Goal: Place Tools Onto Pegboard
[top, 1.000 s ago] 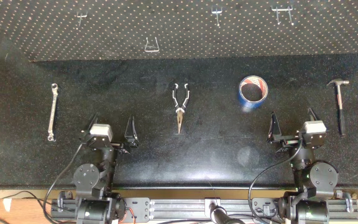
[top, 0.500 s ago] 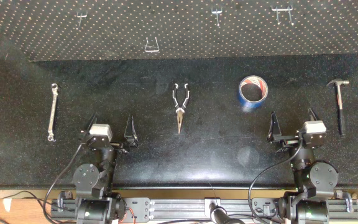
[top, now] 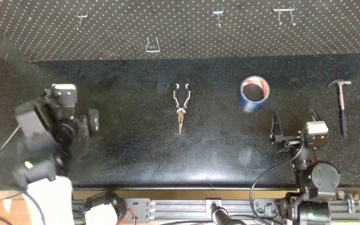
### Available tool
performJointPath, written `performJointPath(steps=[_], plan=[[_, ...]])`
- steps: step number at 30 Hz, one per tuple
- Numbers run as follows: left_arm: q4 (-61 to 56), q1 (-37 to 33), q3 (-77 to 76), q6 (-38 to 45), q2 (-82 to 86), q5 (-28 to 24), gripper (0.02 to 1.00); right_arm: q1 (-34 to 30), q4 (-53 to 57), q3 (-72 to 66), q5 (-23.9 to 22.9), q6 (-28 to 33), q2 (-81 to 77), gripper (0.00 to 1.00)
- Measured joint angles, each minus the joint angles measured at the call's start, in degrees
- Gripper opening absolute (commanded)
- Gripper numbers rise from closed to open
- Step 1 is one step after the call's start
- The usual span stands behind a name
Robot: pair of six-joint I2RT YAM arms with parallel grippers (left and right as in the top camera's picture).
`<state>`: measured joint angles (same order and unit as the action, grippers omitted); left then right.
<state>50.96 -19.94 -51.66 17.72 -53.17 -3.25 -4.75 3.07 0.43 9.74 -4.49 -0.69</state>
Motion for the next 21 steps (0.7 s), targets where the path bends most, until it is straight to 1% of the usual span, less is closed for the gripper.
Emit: performJointPath(steps=[1, 2, 3, 4, 5, 9, 12, 17, 21], plan=[[4.52, -4.57, -4.74, 4.85, -7.23, 0.48, 0.996, 0.0, 0.02, 0.0, -0.02, 0.0, 0.07, 0.976], [6.1, -7.04, -5.77, 7.21, -11.54, 1.18, 0.993, 0.0, 0.02, 0.0, -0.02, 0.0, 0.07, 0.976], [8.63, -9.44, -7.21, 8.26, -14.38, 2.23, 0.993, 0.0, 0.0, 0.0, -0.02, 0.02, 0.07, 0.976], [9.64, -14.19, -10.45, 9.11, -21.09, 4.48, 0.996, 0.0, 0.02, 0.0, -0.02, 0.02, 0.07, 0.976], [12.92, -15.04, -12.98, 9.33, -25.27, 4.87, 0.996, 0.0, 0.0, 0.0, -0.02, 0.0, 0.09, 0.976], [13.44, -15.39, -22.43, 9.51, -41.42, 5.66, 0.996, 0.0, 0.02, 0.0, -0.02, 0.02, 0.07, 0.976], [10.51, -15.43, -29.51, 9.51, -51.91, 5.86, 0.996, 0.0, 0.02, 0.0, -0.02, 0.02, 0.11, 0.976], [8.22, -15.43, -32.06, 7.93, -61.88, 6.64, 0.996, 0.0, 0.02, 0.0, -0.02, 0.0, 0.13, 0.976], [7.21, -15.43, -32.17, 7.74, -64.0, 6.67, 0.996, 0.0, 0.02, 0.0, -0.02, 0.02, 0.13, 0.976]])
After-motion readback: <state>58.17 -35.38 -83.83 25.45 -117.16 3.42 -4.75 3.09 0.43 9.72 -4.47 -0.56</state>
